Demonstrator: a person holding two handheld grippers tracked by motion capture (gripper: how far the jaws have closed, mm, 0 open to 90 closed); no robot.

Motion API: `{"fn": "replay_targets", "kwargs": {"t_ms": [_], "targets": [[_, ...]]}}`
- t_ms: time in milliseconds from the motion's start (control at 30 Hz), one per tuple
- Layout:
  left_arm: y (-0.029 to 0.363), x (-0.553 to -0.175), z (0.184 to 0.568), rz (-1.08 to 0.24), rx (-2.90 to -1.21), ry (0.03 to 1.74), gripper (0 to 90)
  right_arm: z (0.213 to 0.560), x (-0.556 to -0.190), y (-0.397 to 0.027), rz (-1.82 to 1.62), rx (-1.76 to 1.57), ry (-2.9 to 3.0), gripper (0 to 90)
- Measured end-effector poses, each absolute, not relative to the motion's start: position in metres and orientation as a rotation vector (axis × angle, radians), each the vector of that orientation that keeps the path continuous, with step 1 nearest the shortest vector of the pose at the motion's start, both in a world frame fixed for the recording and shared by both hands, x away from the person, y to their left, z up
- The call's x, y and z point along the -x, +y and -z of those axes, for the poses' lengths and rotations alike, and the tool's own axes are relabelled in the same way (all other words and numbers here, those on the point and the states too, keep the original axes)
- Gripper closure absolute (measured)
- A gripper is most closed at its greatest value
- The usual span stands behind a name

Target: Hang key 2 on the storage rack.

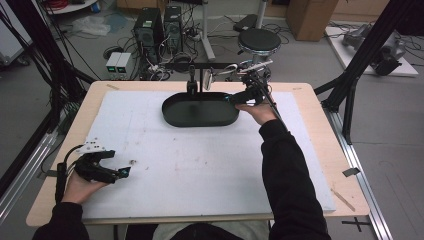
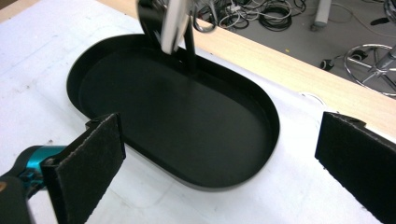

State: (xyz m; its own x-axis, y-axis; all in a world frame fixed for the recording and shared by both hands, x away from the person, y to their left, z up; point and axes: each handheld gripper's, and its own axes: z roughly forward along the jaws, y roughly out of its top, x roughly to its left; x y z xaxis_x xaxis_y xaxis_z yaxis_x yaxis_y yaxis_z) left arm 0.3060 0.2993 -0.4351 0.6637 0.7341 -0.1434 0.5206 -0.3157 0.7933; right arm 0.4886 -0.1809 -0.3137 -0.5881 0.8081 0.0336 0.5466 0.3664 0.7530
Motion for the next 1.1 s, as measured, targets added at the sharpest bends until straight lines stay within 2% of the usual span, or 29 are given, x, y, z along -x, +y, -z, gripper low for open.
{"fn": "replay_targets", "kwargs": {"t_ms": [1100], "targets": [[0.3,-0.303,0.433,-0.306,-1.981,0.978,2.5,0.349,-0.42,-0.264,-1.186,-1.289,2.244,0.9]]}}
